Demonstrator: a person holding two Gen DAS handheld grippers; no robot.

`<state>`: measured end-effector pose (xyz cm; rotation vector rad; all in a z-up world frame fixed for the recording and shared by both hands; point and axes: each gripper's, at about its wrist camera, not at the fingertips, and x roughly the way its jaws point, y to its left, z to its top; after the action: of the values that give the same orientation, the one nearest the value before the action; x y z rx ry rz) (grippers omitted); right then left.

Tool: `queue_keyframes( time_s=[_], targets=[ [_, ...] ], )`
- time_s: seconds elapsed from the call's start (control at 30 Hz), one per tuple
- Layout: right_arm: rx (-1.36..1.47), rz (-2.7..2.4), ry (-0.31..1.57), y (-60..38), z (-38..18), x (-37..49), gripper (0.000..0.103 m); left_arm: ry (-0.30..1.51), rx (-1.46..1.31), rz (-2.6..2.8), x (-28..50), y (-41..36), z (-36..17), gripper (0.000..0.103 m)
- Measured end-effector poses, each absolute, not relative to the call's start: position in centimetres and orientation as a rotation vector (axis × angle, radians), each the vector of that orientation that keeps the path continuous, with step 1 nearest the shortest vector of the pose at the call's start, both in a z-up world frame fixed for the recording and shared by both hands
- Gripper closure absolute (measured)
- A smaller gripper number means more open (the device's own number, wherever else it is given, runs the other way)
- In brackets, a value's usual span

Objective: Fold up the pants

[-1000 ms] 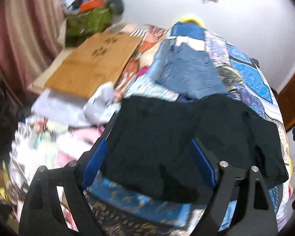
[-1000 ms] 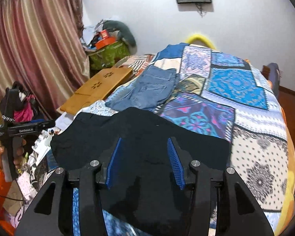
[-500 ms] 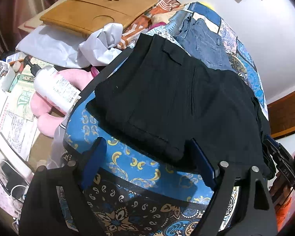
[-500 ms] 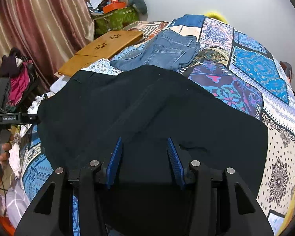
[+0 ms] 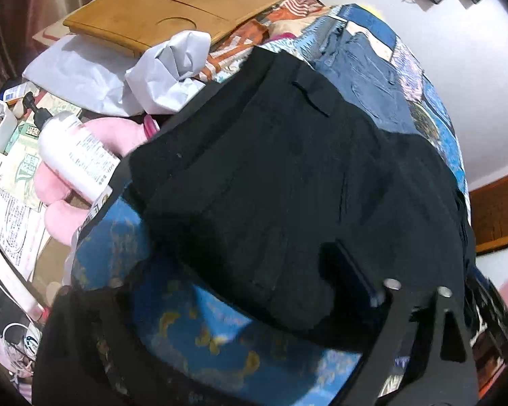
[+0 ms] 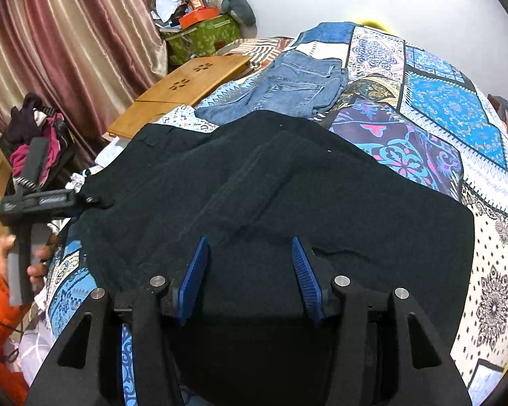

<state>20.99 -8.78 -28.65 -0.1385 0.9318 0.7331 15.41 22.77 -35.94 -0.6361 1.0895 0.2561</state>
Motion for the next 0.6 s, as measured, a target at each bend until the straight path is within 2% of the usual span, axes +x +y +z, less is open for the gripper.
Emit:
queue_keyframes(
  time_s=[0.03, 0.07, 0.1, 0.23, 0.33, 0.6],
  targets=[
    [-0.133, 0.737, 0.933, -8.8, -28.6, 21.0, 0.055, 1.084, -0.629, 0.266, 15.6, 22.9, -35.9, 0.039],
    [-0.129, 0.738, 0.933, -8.9, -28.7, 21.1, 0.055, 1.081, -0.628, 0.268, 15.6, 23.0, -35.9, 0.045],
    [-0.123, 0.740, 0.934, -8.9, -28.7, 21.1, 0.055, 1.076, -0.632, 0.275, 15.6, 23.2, -35.9, 0.057],
    [-0.117, 0.743, 0.934, -8.9, -28.7, 21.2, 0.055, 1.060, -0.621, 0.241, 15.5, 23.1, -35.4, 0.077],
    [-0.103, 0.740, 0.937, -9.0, -28.6, 21.2, 0.055, 1.041, -0.551, 0.250, 15.8, 22.2, -34.3, 0.081],
    [-0.020, 0.693, 0.890, -11.5, -26.3, 20.6, 0.055, 0.931, -0.441, 0.216, 15.9, 20.8, -28.6, 0.085]
  ],
)
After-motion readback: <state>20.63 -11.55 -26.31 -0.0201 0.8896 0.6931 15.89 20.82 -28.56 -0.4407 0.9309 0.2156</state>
